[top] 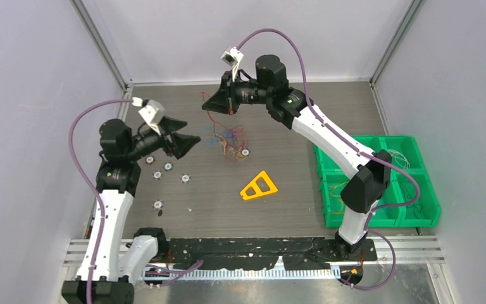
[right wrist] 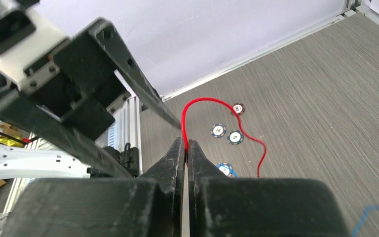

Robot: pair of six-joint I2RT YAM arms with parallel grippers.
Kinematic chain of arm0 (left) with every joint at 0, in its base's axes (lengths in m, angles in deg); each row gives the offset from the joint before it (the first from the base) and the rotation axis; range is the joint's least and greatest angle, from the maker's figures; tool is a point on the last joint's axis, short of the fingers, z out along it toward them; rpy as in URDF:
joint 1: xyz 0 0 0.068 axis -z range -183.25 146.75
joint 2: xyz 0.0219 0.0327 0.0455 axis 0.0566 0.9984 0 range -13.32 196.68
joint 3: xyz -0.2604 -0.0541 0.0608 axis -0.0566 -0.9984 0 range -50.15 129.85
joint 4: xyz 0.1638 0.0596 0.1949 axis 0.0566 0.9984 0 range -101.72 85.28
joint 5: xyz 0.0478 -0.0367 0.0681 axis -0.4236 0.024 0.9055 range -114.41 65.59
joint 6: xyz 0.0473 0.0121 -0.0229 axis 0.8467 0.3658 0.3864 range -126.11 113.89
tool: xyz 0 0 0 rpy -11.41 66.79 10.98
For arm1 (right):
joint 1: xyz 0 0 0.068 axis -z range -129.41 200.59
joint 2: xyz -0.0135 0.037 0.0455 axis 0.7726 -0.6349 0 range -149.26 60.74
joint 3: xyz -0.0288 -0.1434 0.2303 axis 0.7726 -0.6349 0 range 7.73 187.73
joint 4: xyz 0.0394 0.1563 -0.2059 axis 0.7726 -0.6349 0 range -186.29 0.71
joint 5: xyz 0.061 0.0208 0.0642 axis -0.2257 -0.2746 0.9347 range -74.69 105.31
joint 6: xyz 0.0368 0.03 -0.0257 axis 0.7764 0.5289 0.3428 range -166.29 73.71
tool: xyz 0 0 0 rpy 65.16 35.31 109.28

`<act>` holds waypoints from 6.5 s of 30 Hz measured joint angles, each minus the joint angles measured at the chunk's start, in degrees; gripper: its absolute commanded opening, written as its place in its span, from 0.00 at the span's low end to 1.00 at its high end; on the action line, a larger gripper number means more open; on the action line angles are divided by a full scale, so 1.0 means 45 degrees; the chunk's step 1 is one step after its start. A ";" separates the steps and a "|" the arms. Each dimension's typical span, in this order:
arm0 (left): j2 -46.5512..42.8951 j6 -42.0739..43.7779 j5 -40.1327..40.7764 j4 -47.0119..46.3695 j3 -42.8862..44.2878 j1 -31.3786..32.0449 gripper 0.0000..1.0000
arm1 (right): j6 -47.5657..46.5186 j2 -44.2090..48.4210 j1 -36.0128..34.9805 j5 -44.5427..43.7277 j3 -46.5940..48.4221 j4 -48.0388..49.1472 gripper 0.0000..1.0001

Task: Untangle the cables

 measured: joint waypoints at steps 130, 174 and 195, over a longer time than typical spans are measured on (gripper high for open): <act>0.5765 -0.2429 0.3099 -0.5741 0.2341 0.9879 0.00 | 0.7184 0.5425 0.5931 0.5999 0.0554 0.5110 0.05; 0.6912 -0.2254 0.3138 -0.4629 0.4522 0.9952 0.91 | 0.9588 0.5591 0.6392 0.5897 -0.0583 0.7951 0.05; 0.6567 -0.1807 0.0636 -0.5304 0.4182 1.0482 0.99 | 0.9598 0.5066 0.6329 0.5450 0.0631 0.7883 0.05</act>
